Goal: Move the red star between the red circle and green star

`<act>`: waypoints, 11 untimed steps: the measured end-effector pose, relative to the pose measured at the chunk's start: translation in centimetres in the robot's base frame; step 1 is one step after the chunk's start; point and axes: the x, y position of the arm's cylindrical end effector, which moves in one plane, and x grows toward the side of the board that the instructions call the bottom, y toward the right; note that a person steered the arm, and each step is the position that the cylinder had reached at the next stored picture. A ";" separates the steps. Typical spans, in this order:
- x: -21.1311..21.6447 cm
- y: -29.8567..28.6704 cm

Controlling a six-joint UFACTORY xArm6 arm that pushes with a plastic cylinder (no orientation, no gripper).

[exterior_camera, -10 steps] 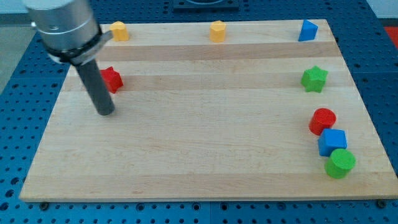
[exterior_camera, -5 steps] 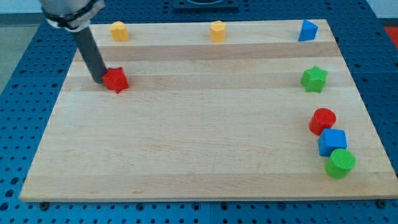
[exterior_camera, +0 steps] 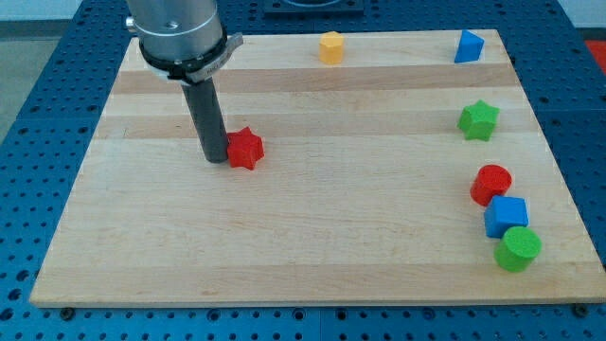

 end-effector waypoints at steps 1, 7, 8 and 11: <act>0.1 1.9; -2.3 11.1; -1.3 12.9; 0.5 15.8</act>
